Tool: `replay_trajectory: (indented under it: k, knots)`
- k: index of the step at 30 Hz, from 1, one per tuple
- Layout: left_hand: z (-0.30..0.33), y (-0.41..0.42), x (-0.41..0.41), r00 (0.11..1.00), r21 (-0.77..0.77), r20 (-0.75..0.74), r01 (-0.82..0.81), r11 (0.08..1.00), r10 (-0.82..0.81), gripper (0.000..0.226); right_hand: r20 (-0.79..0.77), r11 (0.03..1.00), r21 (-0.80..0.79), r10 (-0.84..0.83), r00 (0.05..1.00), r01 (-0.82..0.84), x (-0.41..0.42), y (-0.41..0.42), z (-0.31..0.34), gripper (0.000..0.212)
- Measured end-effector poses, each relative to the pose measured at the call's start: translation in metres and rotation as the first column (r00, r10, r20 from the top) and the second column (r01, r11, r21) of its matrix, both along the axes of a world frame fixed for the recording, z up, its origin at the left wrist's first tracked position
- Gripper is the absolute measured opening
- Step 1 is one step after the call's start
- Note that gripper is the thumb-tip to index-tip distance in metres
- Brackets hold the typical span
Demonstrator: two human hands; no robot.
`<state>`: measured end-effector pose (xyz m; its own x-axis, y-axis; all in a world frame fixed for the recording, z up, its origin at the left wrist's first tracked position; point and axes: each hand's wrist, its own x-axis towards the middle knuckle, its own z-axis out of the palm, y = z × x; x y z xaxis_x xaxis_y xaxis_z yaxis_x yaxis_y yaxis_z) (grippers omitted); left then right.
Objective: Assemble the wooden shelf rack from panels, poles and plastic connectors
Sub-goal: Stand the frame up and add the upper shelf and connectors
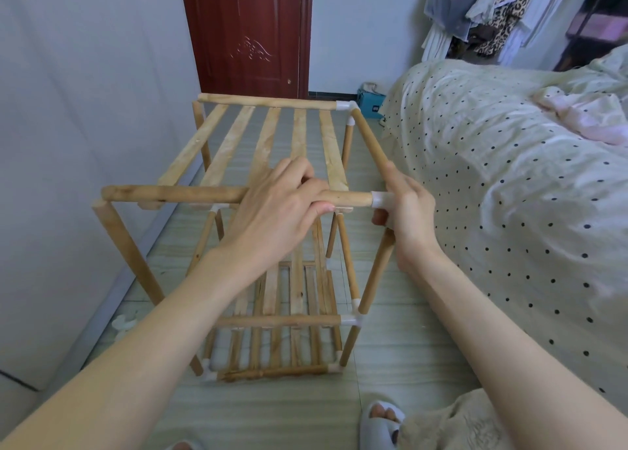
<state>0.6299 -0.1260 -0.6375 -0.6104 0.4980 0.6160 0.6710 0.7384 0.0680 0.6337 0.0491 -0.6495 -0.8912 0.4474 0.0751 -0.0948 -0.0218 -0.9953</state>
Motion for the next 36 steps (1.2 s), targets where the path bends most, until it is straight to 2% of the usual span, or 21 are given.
replay_trajectory:
  k: [2, 6, 9, 13, 15, 19, 29, 33, 36]
  knots:
    - [0.001, -0.005, 0.001, 1.0, -0.024, 0.021, 0.004, 1.0, -0.004, 0.026, -0.028, 0.996, 0.087, -0.005, 1.0, 0.008, -0.002, 0.0, -0.003, 0.017]
    - [0.003, -0.021, -0.001, 0.991, -0.092, 0.012, -0.133, 0.987, 0.135, 0.043, -0.015, 0.985, 0.069, -0.16, 0.987, 0.16, -0.009, 0.016, -0.001, 0.021]
    - [0.002, -0.027, 0.002, 0.964, -0.123, 0.002, -0.264, 0.957, 0.266, 0.047, -0.017, 0.965, 0.048, -0.259, 0.966, 0.26, -0.016, 0.025, -0.002, 0.023]
    - [-0.002, -0.02, 0.007, 0.956, -0.177, -0.042, -0.294, 0.939, 0.292, 0.042, -0.037, 0.947, 0.133, -0.29, 0.956, 0.293, -0.018, 0.023, -0.01, 0.029]
    - [-0.003, -0.02, 0.006, 0.961, -0.134, -0.019, -0.276, 0.952, 0.276, 0.038, -0.074, 0.936, 0.177, -0.297, 0.952, 0.305, -0.016, 0.019, -0.014, 0.036]
    - [-0.004, -0.016, 0.005, 0.965, -0.03, -0.009, -0.26, 0.965, 0.26, 0.023, -0.082, 0.908, 0.201, -0.359, 0.93, 0.368, -0.014, 0.017, -0.015, 0.034]
    - [-0.006, -0.009, -0.003, 0.981, 0.091, 0.054, -0.192, 0.977, 0.187, 0.022, -0.158, 0.894, 0.315, -0.281, 0.947, 0.318, -0.015, 0.029, -0.027, 0.026]
    - [-0.008, -0.006, -0.007, 0.982, 0.108, 0.034, -0.187, 0.976, 0.185, 0.023, -0.174, 0.89, 0.35, -0.246, 0.954, 0.293, -0.007, 0.027, -0.035, 0.044]
    - [-0.012, -0.007, -0.01, 0.981, 0.104, 0.024, -0.192, 0.976, 0.191, 0.024, -0.129, 0.855, 0.459, -0.203, 0.971, 0.24, 0.001, 0.02, -0.046, 0.045]
